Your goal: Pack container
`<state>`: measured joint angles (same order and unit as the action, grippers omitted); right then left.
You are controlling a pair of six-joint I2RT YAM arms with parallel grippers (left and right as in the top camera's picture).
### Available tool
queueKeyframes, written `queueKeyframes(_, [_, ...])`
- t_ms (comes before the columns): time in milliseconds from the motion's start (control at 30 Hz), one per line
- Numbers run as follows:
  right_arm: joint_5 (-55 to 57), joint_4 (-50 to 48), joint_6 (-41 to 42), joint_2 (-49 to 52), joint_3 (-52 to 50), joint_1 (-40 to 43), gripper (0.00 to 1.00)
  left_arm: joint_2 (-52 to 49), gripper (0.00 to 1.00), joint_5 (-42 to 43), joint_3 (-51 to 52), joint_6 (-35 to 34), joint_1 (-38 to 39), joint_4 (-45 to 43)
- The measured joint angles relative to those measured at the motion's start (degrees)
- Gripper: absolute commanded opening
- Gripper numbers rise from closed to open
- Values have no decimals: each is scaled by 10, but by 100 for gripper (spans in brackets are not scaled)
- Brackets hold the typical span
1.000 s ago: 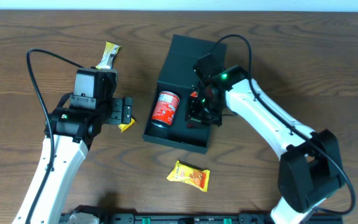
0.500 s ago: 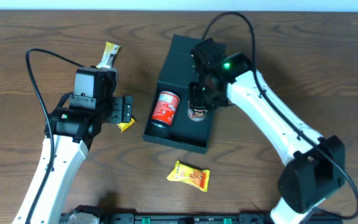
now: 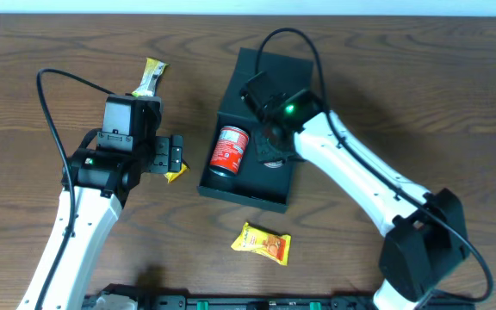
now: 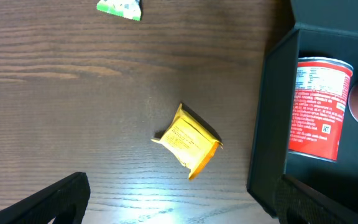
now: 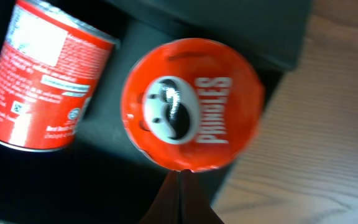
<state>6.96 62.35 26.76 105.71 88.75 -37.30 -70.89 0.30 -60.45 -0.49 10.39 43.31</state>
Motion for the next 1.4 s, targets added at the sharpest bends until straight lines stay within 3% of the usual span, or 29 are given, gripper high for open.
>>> queueKeyframes(733, [38, -71, 11, 0, -43, -12, 2, 0, 96, -3, 0, -8, 0, 3])
queueKeyframes(1400, [-6, -44, 37, 0, -44, -12, 2, 0, 95, -3, 0, -10, 0, 3])
